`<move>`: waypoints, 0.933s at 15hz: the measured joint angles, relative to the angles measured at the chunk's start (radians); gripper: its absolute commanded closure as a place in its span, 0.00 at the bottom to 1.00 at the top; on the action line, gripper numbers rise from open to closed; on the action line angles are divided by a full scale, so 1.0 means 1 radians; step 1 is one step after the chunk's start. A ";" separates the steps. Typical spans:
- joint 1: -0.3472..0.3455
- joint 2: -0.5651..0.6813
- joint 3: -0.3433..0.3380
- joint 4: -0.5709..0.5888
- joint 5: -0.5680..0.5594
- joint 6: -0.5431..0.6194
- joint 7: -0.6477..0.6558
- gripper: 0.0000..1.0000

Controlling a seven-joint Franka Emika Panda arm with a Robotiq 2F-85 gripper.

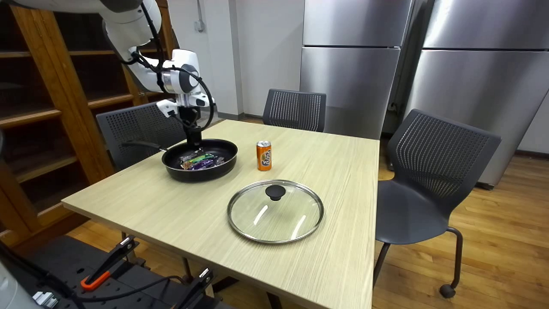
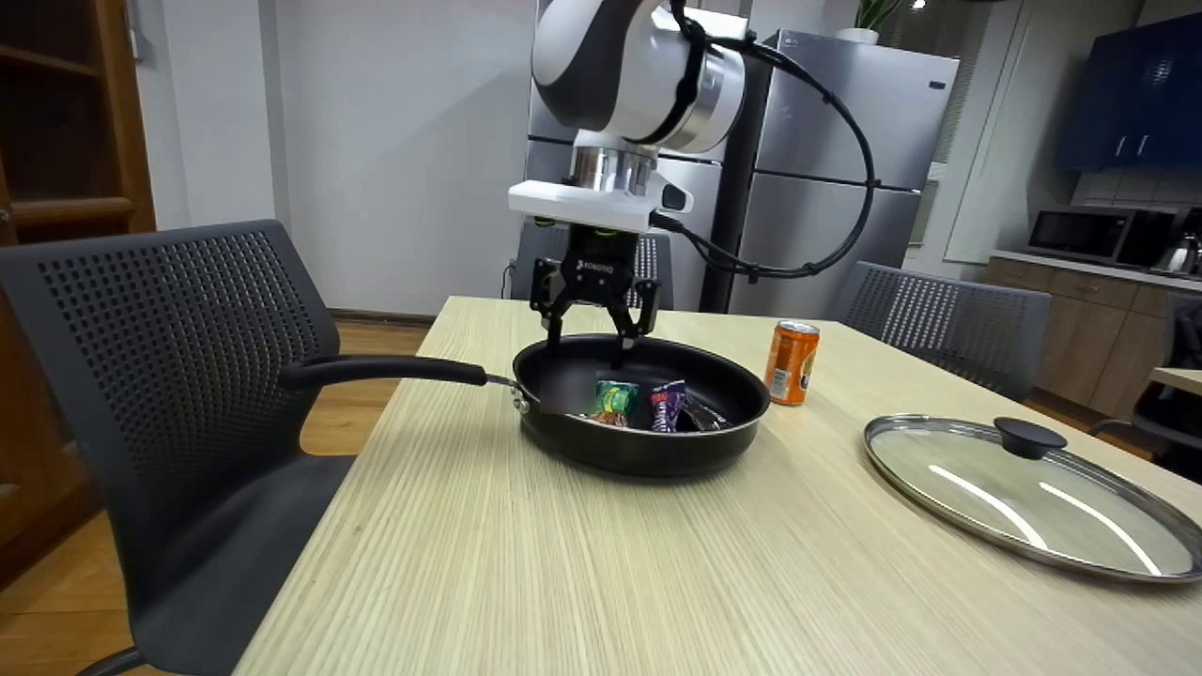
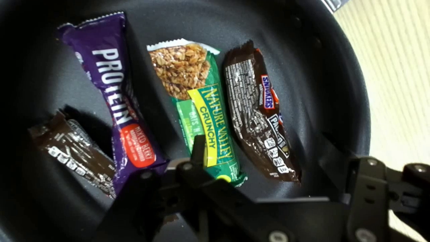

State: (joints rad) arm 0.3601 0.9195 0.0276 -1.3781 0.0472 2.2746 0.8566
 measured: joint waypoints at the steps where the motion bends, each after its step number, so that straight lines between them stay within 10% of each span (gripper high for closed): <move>1: 0.000 -0.001 0.000 0.000 0.003 0.001 0.000 0.00; 14: 0.015 -0.205 0.001 -0.239 0.005 0.078 0.000 0.00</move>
State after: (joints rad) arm 0.3750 0.7143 0.0290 -1.6168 0.0526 2.3530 0.8566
